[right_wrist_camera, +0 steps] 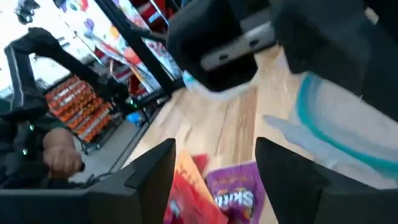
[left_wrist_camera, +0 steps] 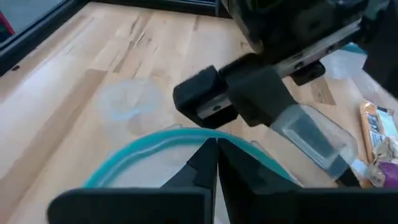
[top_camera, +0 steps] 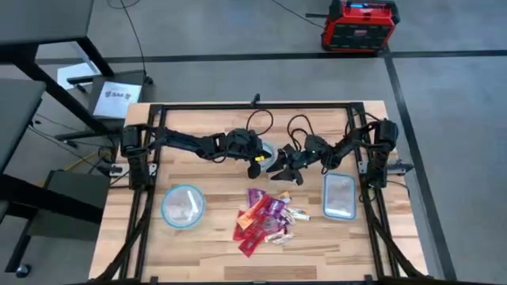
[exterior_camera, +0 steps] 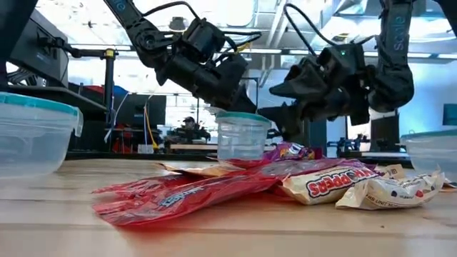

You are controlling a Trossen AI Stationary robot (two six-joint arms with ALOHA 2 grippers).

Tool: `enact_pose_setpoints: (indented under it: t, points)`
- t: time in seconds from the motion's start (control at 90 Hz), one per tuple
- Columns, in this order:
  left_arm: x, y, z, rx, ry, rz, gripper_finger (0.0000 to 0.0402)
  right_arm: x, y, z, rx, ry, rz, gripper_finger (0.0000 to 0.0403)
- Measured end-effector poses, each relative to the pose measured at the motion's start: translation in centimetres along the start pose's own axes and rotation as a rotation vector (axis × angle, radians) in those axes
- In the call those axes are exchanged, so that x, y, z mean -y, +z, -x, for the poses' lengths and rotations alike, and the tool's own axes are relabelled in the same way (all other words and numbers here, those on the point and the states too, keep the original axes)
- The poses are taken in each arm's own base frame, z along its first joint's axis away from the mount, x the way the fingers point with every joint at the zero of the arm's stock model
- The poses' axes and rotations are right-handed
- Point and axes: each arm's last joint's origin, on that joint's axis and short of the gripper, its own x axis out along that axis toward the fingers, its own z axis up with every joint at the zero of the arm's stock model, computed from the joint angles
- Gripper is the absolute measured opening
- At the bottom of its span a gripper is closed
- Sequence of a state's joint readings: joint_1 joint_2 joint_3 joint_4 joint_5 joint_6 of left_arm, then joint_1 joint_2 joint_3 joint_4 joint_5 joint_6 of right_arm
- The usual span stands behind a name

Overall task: Sort candy
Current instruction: Open the small circular transparent bin

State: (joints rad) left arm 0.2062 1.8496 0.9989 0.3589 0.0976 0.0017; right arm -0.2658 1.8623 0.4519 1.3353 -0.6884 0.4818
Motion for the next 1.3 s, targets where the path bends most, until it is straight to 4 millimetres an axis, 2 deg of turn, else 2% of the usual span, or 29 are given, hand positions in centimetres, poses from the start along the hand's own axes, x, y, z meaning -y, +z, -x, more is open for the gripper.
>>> enact_pose_setpoints:
  t: [0.211, 0.378, 0.489, 0.633, 0.789, 1.067, 1.189, 1.3]
  points:
    - [0.2, 1.8, -0.1, 0.045, -0.003, -0.001, 0.0000, -2.1, 1.0, -0.4, -0.004, 0.048, 0.159, 0.0195]
    - [0.9, 3.5, -0.3, 0.049, -0.023, -0.032, 0.0000, -4.0, 1.7, -0.4, -0.060, 0.002, 0.301, 0.0193]
    - [1.4, 5.1, 0.0, 0.013, -0.031, -0.091, 0.0000, -5.5, 2.2, -0.2, -0.085, -0.072, 0.455, 0.0193]
    - [1.8, 6.9, 0.7, -0.087, -0.044, -0.142, 0.0000, -6.6, 2.0, -0.1, -0.162, -0.266, 0.693, 0.0193]
    - [2.6, 8.9, 2.3, -0.165, -0.022, -0.189, 0.0000, -6.7, 1.4, -0.2, -0.236, -0.409, 0.854, 0.0193]
    - [3.8, 10.5, 6.0, -0.211, 0.081, -0.245, 0.0000, -5.5, 0.6, -0.5, -0.293, -0.563, 0.920, 0.0187]
    - [3.9, 10.8, 6.5, -0.207, 0.085, -0.244, 0.0000, -5.5, 0.7, -0.5, -0.286, -0.567, 0.925, 0.0150]
    - [3.9, 10.7, 6.5, -0.210, 0.083, -0.245, 0.0000, -5.5, 0.6, -0.5, -0.303, -0.567, 0.915, 0.0091]
